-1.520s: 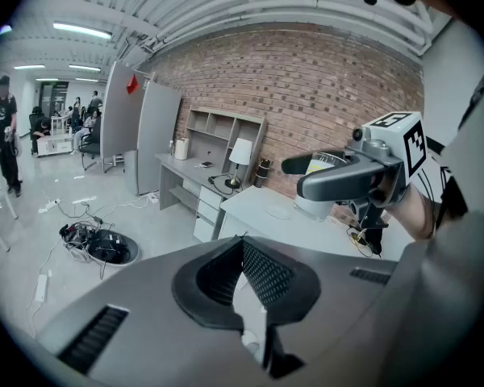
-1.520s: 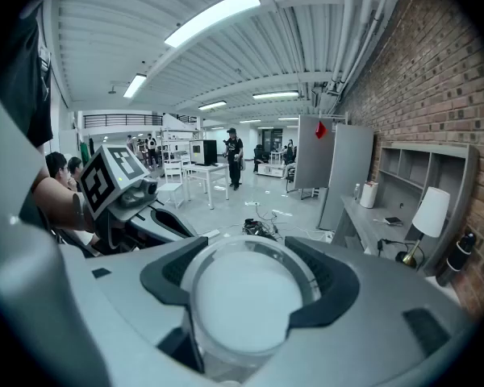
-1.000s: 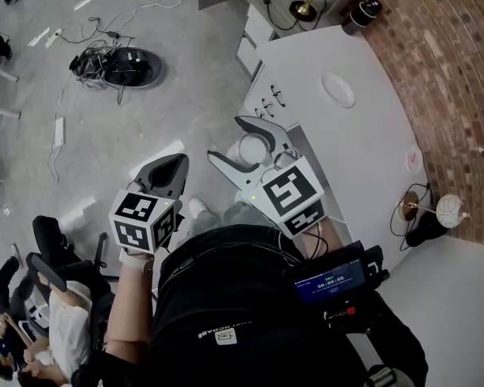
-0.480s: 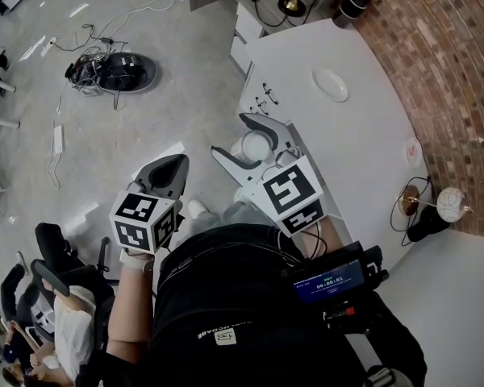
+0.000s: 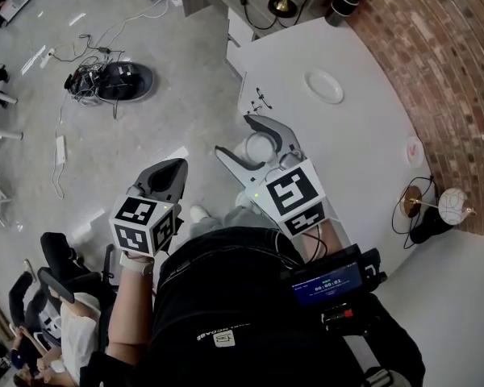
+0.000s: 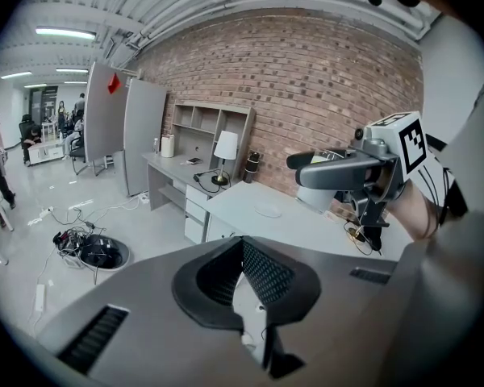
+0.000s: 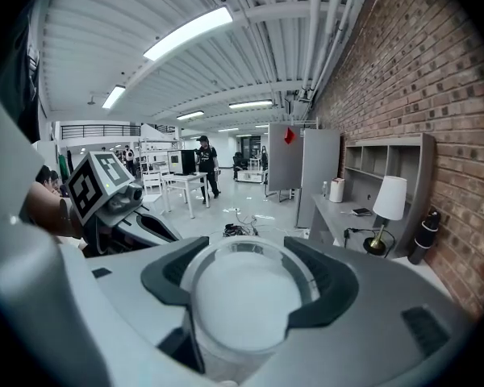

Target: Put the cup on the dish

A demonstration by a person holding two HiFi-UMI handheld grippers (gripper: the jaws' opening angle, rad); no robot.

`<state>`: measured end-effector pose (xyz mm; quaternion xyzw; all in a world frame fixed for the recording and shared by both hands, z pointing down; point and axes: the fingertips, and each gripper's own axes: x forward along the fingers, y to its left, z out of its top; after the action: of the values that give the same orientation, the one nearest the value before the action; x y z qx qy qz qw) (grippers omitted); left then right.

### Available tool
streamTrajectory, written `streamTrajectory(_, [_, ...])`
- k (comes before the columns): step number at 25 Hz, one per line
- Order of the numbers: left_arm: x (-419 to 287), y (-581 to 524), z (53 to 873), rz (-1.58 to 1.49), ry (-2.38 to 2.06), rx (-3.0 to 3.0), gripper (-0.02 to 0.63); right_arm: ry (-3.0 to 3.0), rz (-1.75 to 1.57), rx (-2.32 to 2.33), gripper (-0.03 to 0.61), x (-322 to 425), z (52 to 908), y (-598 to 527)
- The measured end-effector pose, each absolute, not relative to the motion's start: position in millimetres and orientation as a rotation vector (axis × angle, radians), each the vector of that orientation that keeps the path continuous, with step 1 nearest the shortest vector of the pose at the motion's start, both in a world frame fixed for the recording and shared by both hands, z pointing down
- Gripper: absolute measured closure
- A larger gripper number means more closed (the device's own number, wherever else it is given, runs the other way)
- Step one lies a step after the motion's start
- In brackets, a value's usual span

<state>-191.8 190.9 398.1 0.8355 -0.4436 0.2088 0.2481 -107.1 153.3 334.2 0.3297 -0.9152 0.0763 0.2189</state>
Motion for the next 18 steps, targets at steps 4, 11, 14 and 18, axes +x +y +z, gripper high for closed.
streamTrajectory(4, [-174.7, 183.1, 398.5, 0.585, -1.211, 2.282, 0.607, -2.534, 0.206, 0.922, 0.285, -87.6, 335.4, 145.1])
streamTrajectory(11, [-136.7, 170.5, 396.3, 0.597, -1.226, 2.277, 0.607, -2.542, 0.224, 0.921, 0.287, -48.7, 340.9, 128.8])
streamTrajectory(14, [-121.7, 168.3, 398.0, 0.595, -1.231, 2.277, 0.607, -2.541, 0.239, 0.923, 0.287, -33.2, 344.0, 126.0])
streamTrajectory(18, [-103.9, 167.4, 401.9, 0.586, -1.221, 2.269, 0.607, -2.528, 0.240, 0.943, 0.287, -13.0, 348.7, 119.4])
